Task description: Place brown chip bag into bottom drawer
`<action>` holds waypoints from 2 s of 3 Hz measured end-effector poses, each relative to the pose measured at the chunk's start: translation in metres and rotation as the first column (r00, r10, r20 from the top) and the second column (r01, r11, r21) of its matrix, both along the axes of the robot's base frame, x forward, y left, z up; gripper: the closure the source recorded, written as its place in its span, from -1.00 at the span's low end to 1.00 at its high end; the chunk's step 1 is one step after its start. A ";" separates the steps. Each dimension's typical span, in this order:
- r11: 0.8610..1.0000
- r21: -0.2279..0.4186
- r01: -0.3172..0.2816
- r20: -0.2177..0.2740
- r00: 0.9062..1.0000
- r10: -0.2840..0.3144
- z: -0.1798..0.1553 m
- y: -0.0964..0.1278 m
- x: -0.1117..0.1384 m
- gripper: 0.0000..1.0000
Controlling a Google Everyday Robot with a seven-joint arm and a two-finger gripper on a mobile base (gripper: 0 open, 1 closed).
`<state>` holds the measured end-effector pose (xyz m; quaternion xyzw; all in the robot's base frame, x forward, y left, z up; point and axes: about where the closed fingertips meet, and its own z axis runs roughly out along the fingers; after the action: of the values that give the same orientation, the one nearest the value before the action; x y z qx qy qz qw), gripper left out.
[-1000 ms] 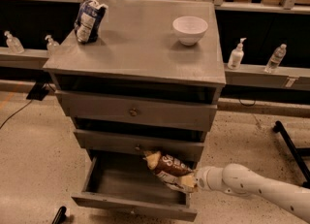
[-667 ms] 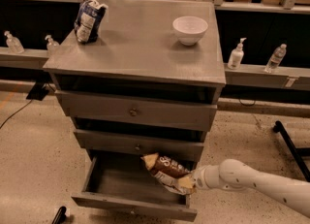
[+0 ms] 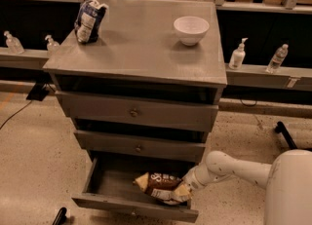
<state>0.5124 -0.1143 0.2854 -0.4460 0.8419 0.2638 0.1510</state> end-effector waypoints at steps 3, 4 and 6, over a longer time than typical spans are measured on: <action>0.998 0.043 -0.055 0.009 0.998 0.055 -0.013 0.013 -0.009 -0.23; 0.997 0.044 -0.057 0.006 0.998 0.057 -0.015 0.014 -0.010 -0.72; 0.991 0.036 -0.131 0.042 0.991 0.129 0.000 0.017 -0.017 -1.00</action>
Offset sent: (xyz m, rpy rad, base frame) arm -0.0053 0.0075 -0.0094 0.0325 -0.0078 0.0426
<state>0.4952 -0.0974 0.2859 -0.5019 0.8027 0.2803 0.1586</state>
